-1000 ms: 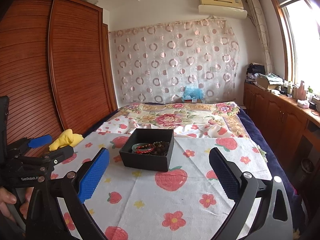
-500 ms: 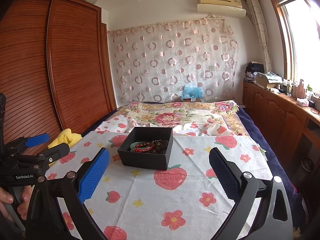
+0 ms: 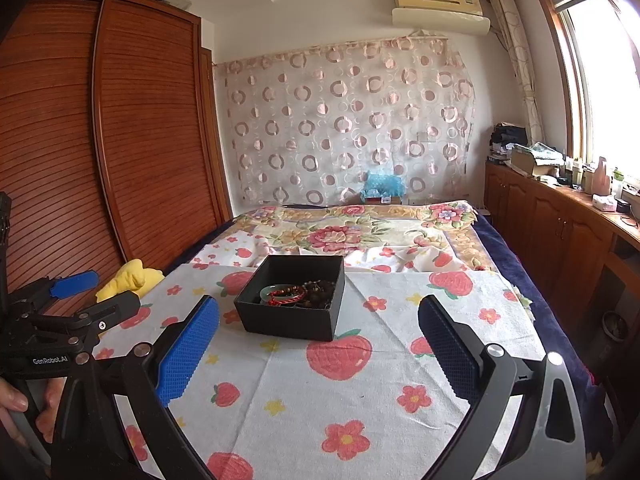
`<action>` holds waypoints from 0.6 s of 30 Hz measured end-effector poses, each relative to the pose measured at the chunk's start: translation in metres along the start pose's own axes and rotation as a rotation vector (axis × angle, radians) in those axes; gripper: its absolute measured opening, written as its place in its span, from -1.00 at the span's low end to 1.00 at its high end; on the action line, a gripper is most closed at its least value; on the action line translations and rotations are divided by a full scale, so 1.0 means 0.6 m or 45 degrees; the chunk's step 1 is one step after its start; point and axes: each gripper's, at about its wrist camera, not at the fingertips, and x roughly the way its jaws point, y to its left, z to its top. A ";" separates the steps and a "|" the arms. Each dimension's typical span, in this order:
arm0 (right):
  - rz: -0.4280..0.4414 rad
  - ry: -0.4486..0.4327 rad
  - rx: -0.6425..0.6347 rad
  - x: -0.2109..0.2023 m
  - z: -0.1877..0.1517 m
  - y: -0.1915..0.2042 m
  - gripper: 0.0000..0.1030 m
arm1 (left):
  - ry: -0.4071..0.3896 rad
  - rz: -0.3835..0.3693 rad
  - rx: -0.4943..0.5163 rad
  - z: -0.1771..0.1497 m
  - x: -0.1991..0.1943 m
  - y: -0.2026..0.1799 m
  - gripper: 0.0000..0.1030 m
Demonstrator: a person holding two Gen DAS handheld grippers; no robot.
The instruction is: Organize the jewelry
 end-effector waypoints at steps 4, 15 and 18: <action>0.000 0.000 0.001 0.000 0.001 0.000 0.95 | -0.001 0.001 -0.002 0.000 0.000 -0.001 0.85; 0.001 0.000 0.002 0.000 0.002 -0.002 0.95 | -0.001 0.002 -0.001 0.000 0.000 -0.001 0.85; 0.001 -0.002 0.002 -0.001 0.001 -0.002 0.95 | -0.001 0.001 -0.001 0.000 0.000 -0.001 0.85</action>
